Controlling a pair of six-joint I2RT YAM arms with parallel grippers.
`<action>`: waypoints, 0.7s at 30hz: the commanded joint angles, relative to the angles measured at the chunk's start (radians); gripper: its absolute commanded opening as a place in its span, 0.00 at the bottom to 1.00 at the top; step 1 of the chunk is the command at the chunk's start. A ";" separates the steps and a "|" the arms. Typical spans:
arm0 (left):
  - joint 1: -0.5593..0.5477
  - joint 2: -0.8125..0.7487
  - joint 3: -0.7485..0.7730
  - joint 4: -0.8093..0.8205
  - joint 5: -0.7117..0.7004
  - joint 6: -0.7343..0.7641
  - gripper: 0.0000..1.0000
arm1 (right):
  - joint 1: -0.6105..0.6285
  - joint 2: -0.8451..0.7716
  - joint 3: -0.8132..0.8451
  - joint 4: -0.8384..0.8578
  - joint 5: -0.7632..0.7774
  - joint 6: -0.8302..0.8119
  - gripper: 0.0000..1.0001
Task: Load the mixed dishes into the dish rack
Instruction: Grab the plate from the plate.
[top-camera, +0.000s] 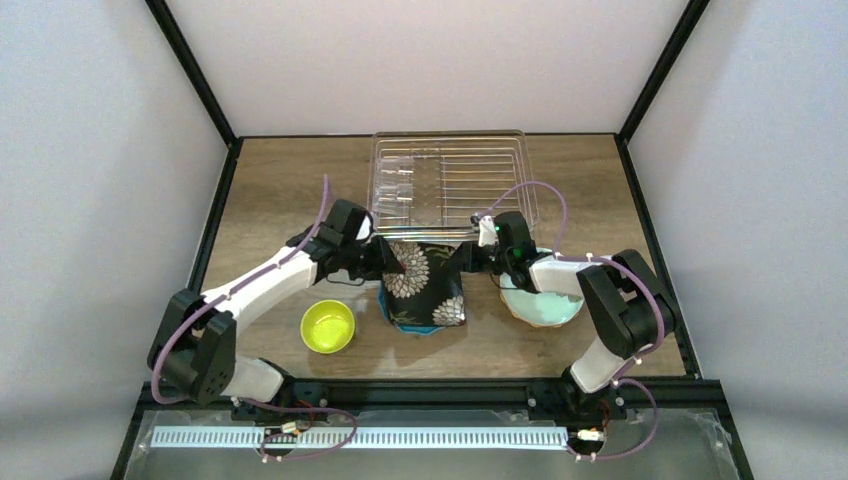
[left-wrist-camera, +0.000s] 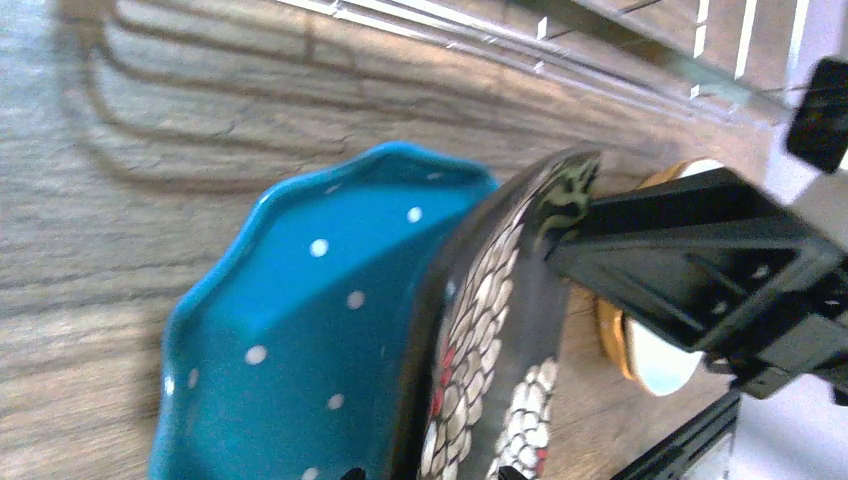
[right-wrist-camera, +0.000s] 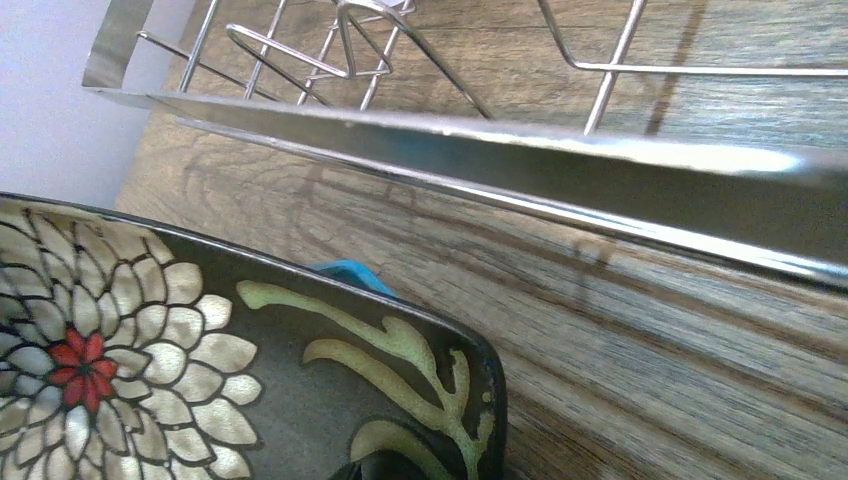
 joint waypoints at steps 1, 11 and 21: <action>-0.007 -0.041 0.000 0.182 0.058 -0.065 0.73 | 0.016 0.025 -0.012 -0.075 -0.098 0.058 0.72; -0.008 -0.030 -0.027 0.200 0.063 -0.067 0.40 | 0.015 0.006 -0.009 -0.074 -0.100 0.071 0.72; -0.014 -0.006 -0.015 0.168 0.031 -0.042 0.03 | 0.016 -0.026 -0.022 -0.076 -0.098 0.077 0.72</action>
